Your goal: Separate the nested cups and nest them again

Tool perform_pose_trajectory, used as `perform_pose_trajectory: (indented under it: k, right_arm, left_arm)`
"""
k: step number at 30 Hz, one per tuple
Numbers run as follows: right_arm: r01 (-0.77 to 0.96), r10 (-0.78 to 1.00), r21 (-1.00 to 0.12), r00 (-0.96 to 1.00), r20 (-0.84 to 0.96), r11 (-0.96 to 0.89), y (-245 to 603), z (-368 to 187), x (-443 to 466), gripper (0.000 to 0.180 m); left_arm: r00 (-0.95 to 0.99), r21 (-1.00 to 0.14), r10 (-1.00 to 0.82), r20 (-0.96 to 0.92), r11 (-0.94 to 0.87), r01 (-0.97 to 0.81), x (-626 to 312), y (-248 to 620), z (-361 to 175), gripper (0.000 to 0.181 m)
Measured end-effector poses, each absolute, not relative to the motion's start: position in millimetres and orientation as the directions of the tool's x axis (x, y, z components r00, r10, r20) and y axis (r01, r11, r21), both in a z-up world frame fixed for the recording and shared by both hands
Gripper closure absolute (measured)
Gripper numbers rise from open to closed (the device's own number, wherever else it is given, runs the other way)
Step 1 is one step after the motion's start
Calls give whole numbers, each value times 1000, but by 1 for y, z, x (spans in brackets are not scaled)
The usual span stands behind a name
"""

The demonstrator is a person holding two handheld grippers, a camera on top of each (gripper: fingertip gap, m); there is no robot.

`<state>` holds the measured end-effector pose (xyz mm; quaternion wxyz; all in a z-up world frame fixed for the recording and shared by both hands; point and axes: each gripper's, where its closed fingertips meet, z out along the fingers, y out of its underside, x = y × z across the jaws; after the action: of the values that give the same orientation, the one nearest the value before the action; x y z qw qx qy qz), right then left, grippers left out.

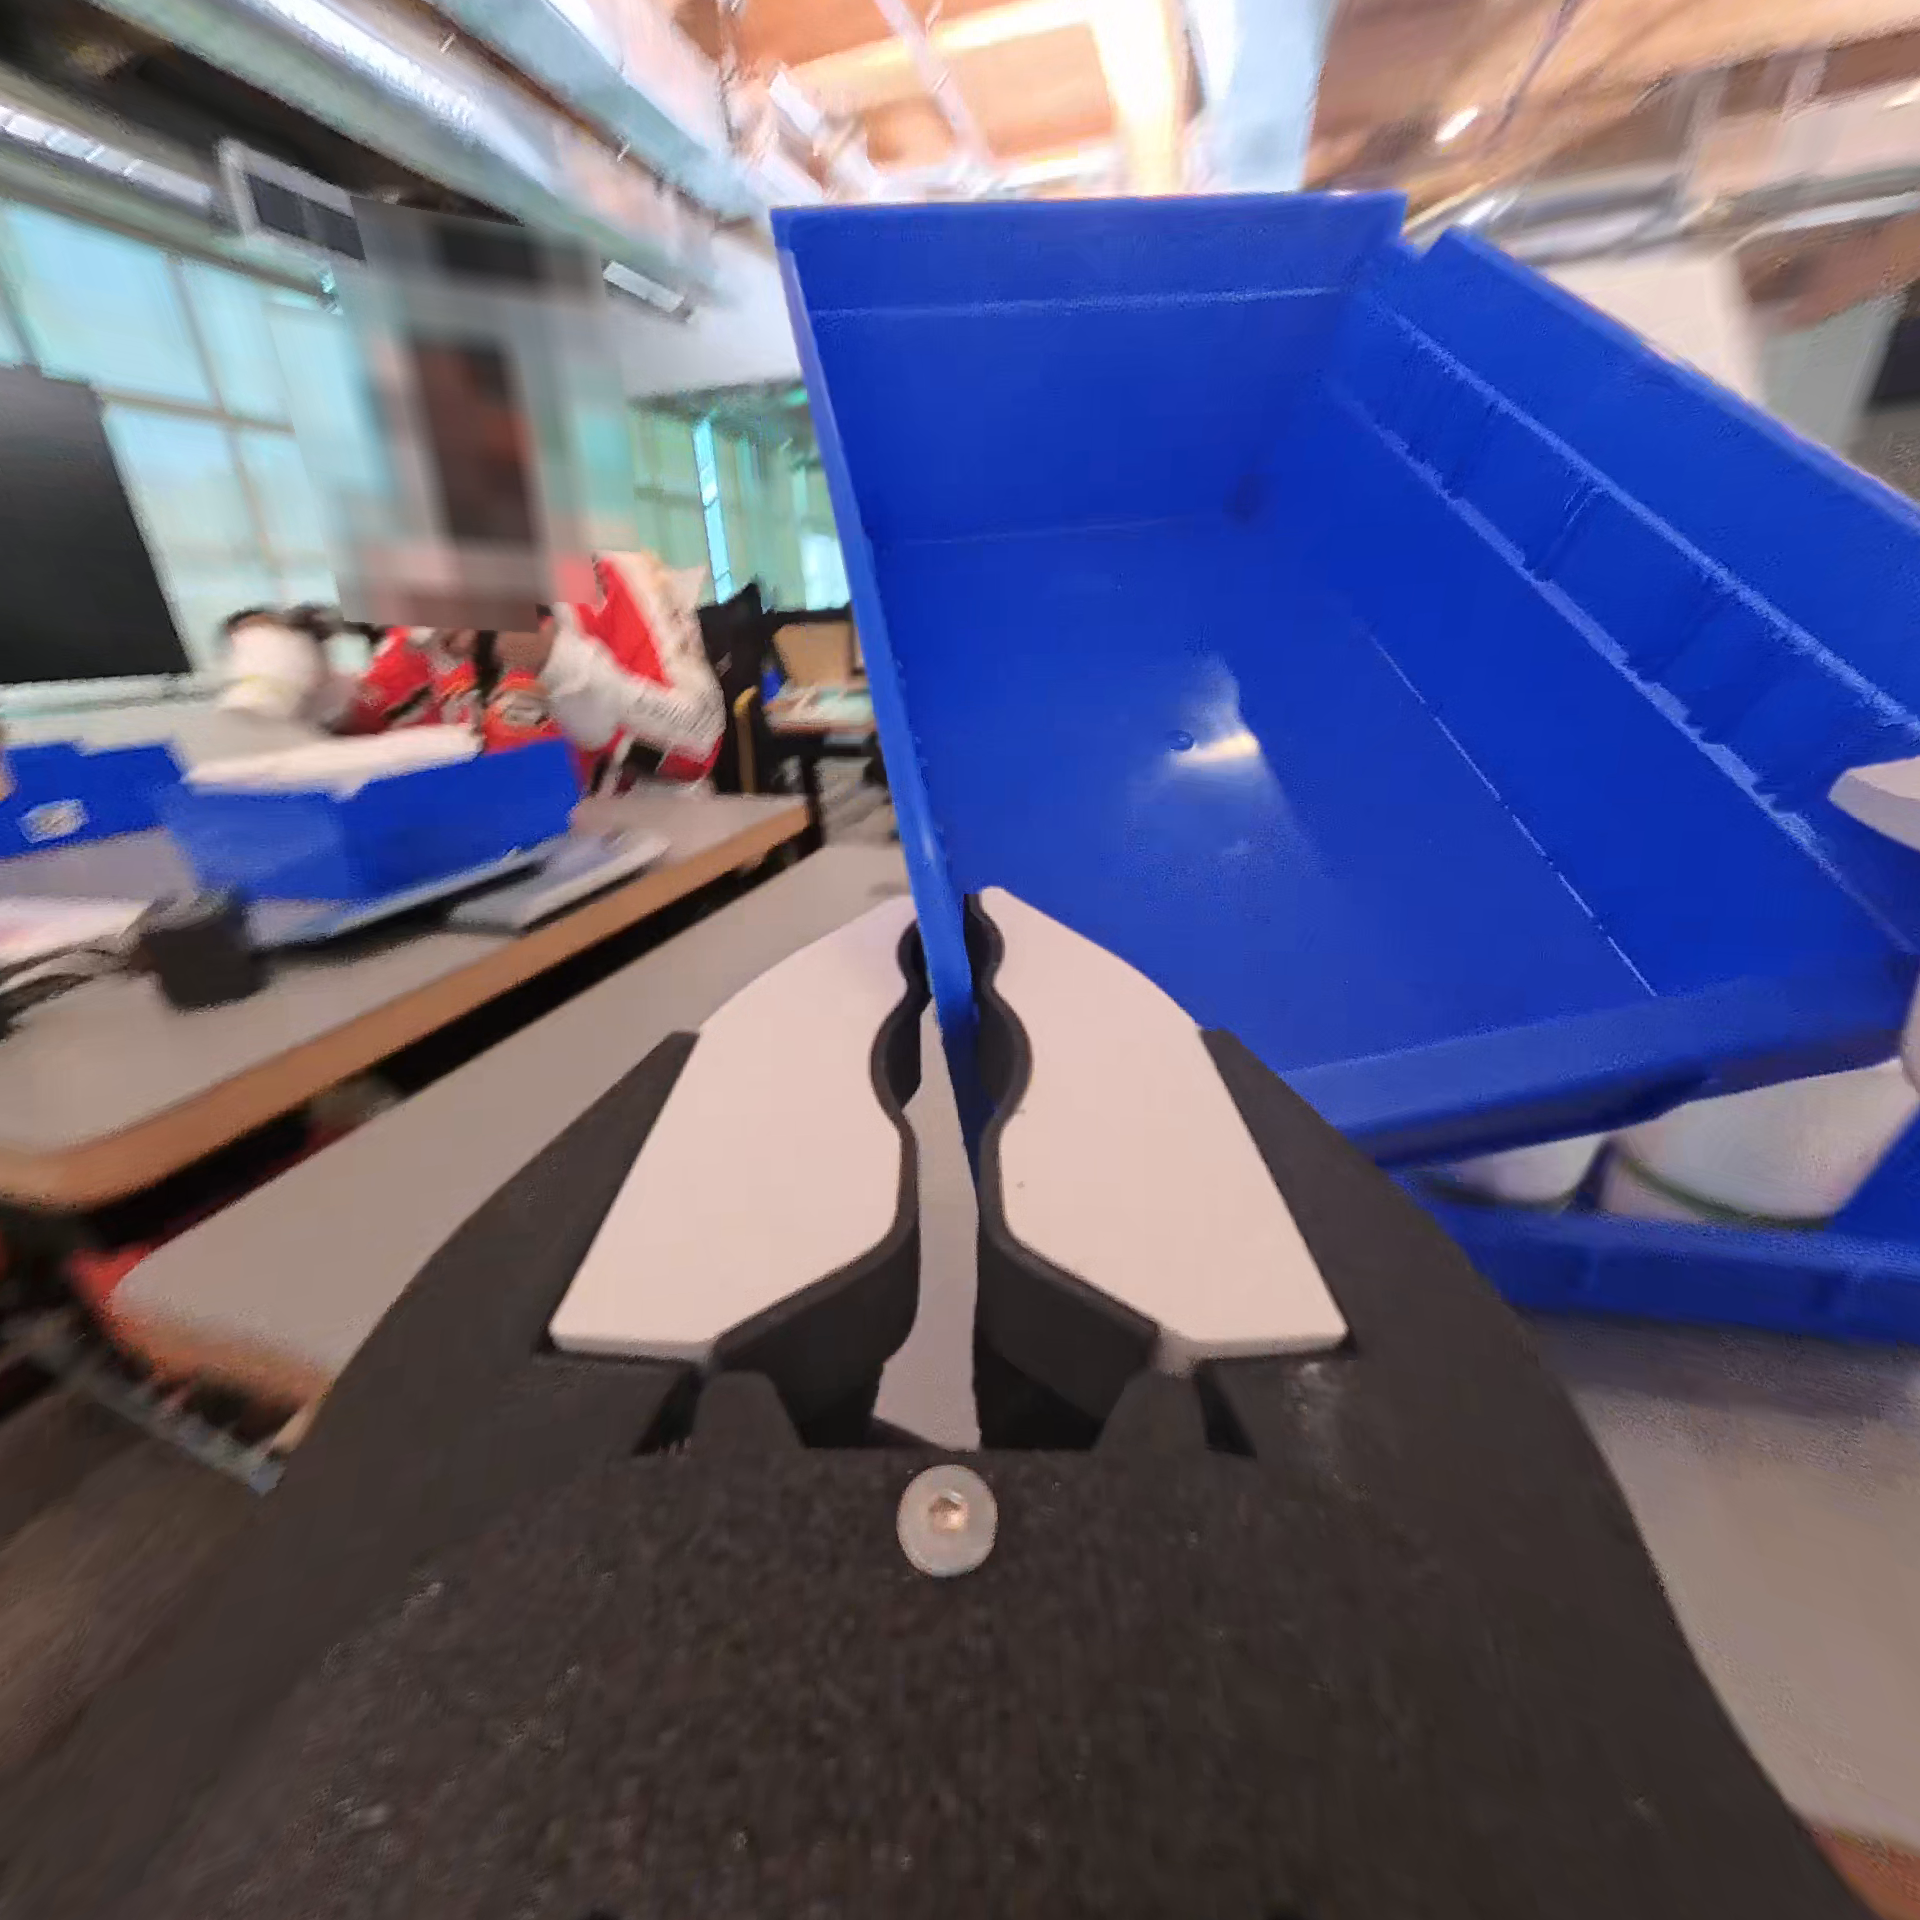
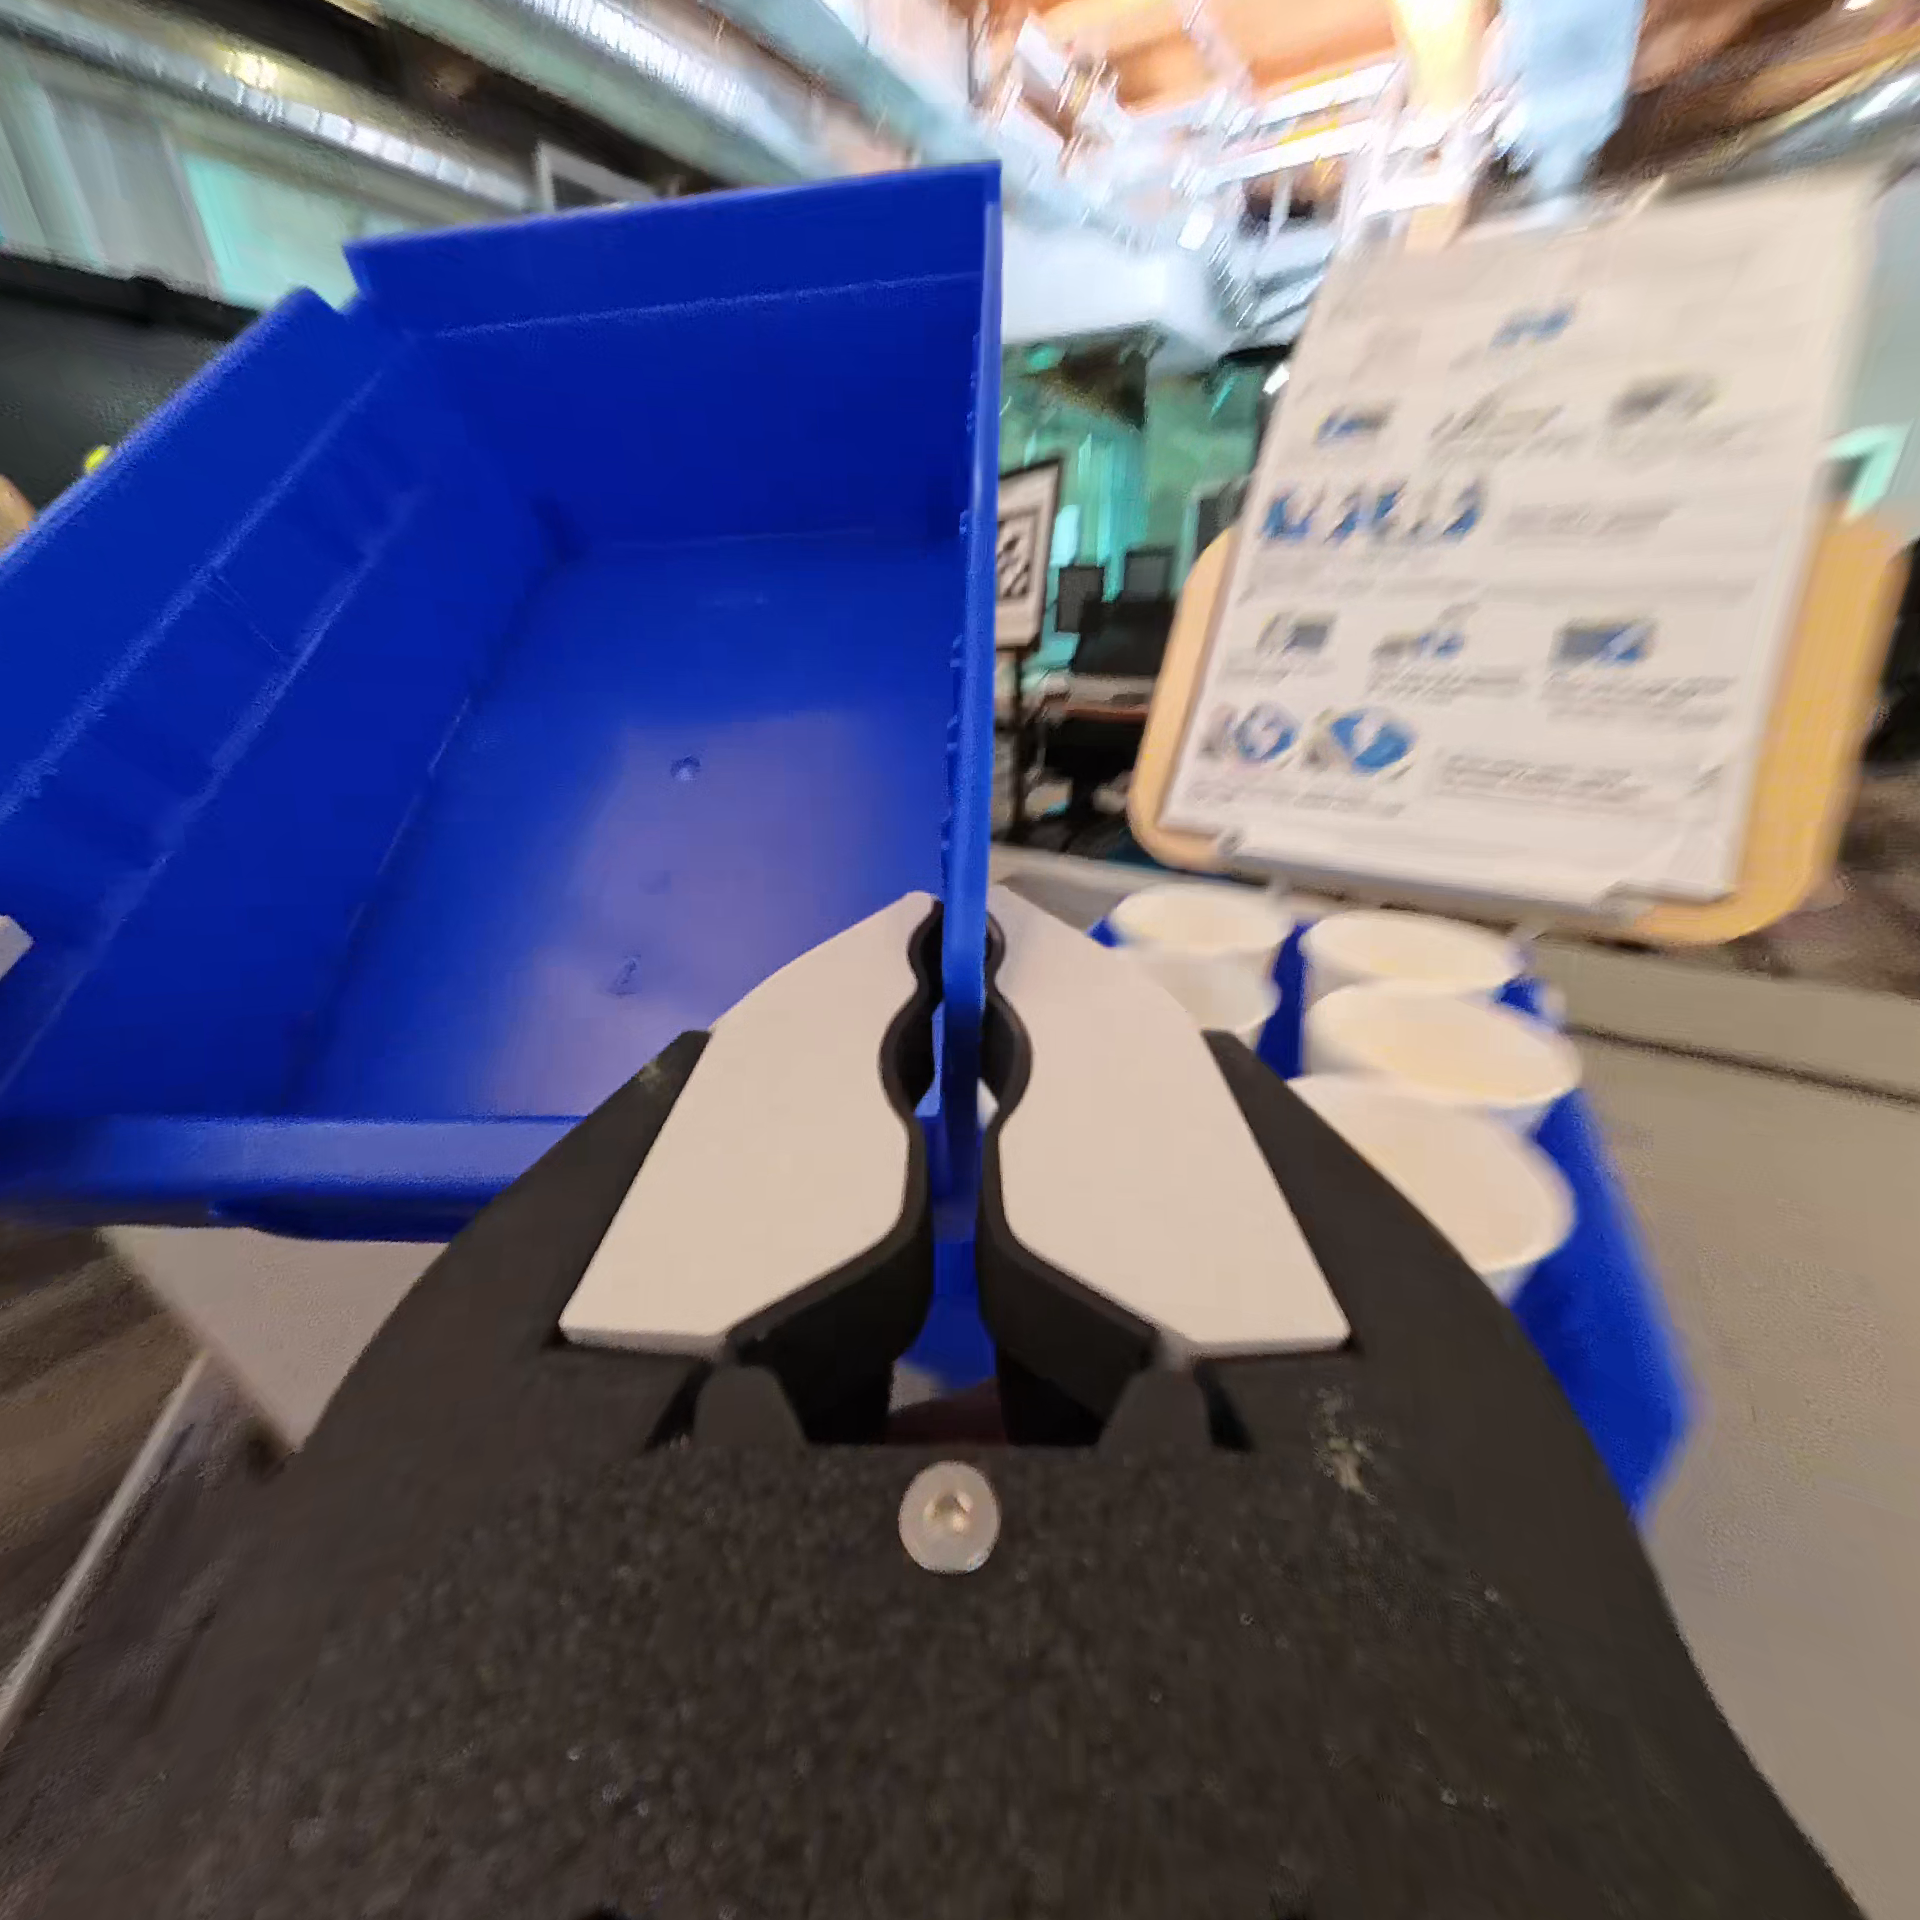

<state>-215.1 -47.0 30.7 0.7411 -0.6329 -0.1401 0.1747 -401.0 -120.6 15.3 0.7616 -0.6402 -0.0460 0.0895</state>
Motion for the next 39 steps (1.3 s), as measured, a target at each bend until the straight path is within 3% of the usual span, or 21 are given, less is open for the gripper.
perform_pose_trajectory:
  k: [5,11,16,22,30,36,39]
  right_arm:
    - [-90,210,-951,977,-27,296,-49,94,-104,177]
    - [-73,-10,-963,997,-78,258,-43,106,57,177]
    - [-41,-158,-991,986,-61,124,-37,69,166,177]
    - [-72,-177,-990,983,-49,-125,-13,-18,242,177]
    - [-123,-138,-928,987,-79,-352,-3,-108,265,176]
    - [-146,-125,-902,987,-104,-407,6,-132,268,177]
    - [-145,-123,-904,987,-104,-402,5,-131,268,177]
  left_arm:
    - [997,-952,-21,-78,298,-68,-306,-73,86,177]
    - [965,-957,-243,-99,291,-25,-147,-29,110,177]
    - [928,-988,-371,-20,149,39,-31,4,70,177]
    - [906,-997,-423,33,-80,-1,51,29,-21,177]
    - [892,-945,-448,51,-310,-102,78,39,-110,175]
    - [885,-929,-461,62,-351,-118,80,32,-129,168]
    - [864,-920,-494,96,-376,-113,85,25,-130,155]
